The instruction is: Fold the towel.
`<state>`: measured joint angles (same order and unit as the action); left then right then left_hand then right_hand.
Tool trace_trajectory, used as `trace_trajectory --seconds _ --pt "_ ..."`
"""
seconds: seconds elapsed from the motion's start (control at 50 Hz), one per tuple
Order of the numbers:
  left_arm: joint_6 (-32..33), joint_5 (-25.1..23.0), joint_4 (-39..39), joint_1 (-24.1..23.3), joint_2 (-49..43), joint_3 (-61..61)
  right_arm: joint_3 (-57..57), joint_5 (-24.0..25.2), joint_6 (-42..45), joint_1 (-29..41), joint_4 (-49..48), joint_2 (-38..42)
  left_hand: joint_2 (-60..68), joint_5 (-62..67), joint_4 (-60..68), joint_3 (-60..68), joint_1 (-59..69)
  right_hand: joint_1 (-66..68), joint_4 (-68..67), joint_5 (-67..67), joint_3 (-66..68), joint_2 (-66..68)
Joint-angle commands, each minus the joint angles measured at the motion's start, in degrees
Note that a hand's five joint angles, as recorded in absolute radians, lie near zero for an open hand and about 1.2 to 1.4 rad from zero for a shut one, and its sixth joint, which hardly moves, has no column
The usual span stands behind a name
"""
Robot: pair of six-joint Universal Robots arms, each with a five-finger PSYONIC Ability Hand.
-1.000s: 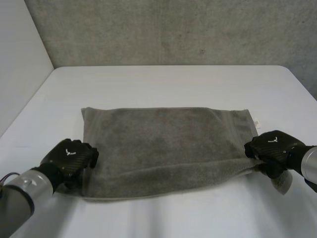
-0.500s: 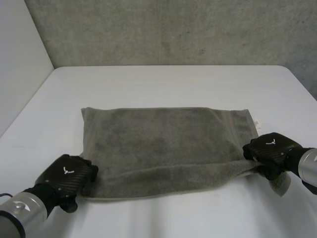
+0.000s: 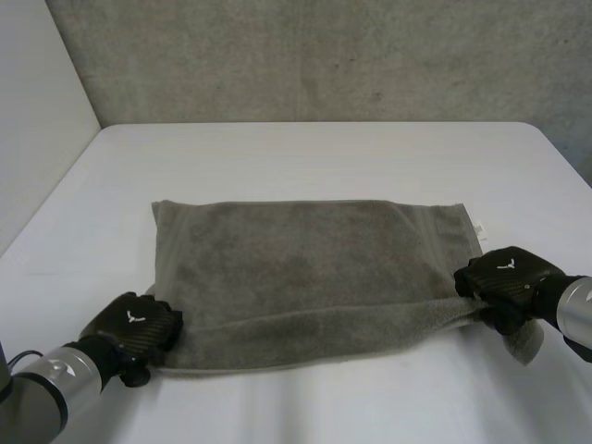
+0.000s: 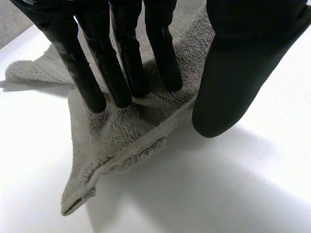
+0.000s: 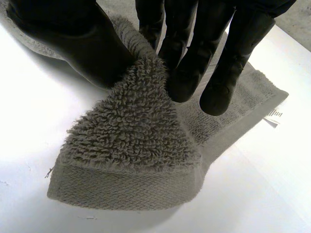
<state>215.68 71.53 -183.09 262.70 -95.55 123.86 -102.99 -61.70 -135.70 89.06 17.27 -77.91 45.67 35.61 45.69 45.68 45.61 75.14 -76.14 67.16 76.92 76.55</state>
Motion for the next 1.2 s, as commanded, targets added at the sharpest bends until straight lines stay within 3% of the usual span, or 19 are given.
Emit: trace_trajectory --seconds 0.02,0.18,0.26,0.38,0.58,0.72,0.82,0.9,0.92,0.98,1.08,1.14,1.2 --pt "0.0 0.0 -1.0 0.0 -1.7 0.0 0.1 -0.1 0.0 0.0 -0.4 0.0 9.1 9.2 9.1 9.1 9.2 4.9 -3.9 2.8 3.1 3.5" --pt "0.0 0.0 -1.0 0.1 -1.8 0.0 0.1 -0.2 -0.1 -0.1 -0.7 0.6 18.0 18.1 18.0 18.0 18.1 4.9 -3.9 2.8 3.1 3.5" --pt "0.1 0.1 -1.0 0.9 -1.5 -0.2 0.2 -0.2 -0.2 -0.1 -0.6 0.6 34.3 34.4 34.3 34.3 34.4 4.9 -3.9 2.8 3.1 3.5" --pt "0.1 0.3 -0.7 1.5 2.1 -2.0 1.6 -0.5 -0.4 -1.6 0.7 -0.9 34.3 34.4 34.3 34.3 34.4 4.9 -3.9 2.8 3.1 3.5" --pt "-0.3 0.0 -0.4 3.3 20.6 -5.9 7.7 1.2 -0.3 -3.0 10.2 -10.3 34.3 34.4 34.3 34.3 34.4 4.9 -3.9 2.8 3.1 3.5" --pt "-0.4 -0.2 -0.6 3.2 23.4 -8.6 14.8 2.5 -0.7 -2.9 11.7 -11.7 34.3 34.4 34.3 34.3 34.4 4.9 -3.9 2.8 3.1 3.5" --pt "-0.3 -0.2 -0.7 2.1 15.6 -11.8 19.2 2.3 -0.4 -2.3 14.0 -5.5 34.3 34.4 34.3 34.3 34.4 4.9 -3.9 2.8 3.1 3.5" --pt "-0.2 0.8 -0.5 -1.4 1.9 -18.3 23.5 0.9 -0.4 -1.1 15.4 1.0 34.3 34.4 34.3 34.3 34.4 4.9 -3.9 2.8 3.1 3.5" --pt "-0.2 1.5 -0.3 -2.4 -3.5 -21.4 25.4 -0.9 -0.3 0.0 16.2 3.6 34.3 34.4 34.3 34.3 34.4 4.9 -3.9 2.8 3.1 3.5" --pt "-0.2 3.0 0.2 -3.2 -8.5 -25.0 29.4 -5.6 0.0 3.8 16.5 9.0 34.3 34.4 34.3 34.3 34.4 4.9 -3.9 2.8 3.1 3.5" --pt "-0.2 10.8 2.5 -5.1 -23.3 -42.8 37.9 -12.7 1.6 8.3 16.3 18.5 34.3 34.4 34.3 34.3 34.4 4.9 -3.9 2.8 3.1 3.5" --pt "-0.3 12.1 2.6 -6.1 -25.7 -48.1 45.3 -15.8 1.3 10.6 14.5 23.4 34.3 34.4 34.3 34.3 34.4 4.9 -3.9 2.8 3.1 3.5" --pt "-1.3 13.9 0.6 -9.6 -28.3 -63.1 53.5 -18.5 0.7 12.8 6.8 26.0 34.3 34.4 34.3 34.3 34.4 4.9 -3.9 2.8 3.1 3.5"
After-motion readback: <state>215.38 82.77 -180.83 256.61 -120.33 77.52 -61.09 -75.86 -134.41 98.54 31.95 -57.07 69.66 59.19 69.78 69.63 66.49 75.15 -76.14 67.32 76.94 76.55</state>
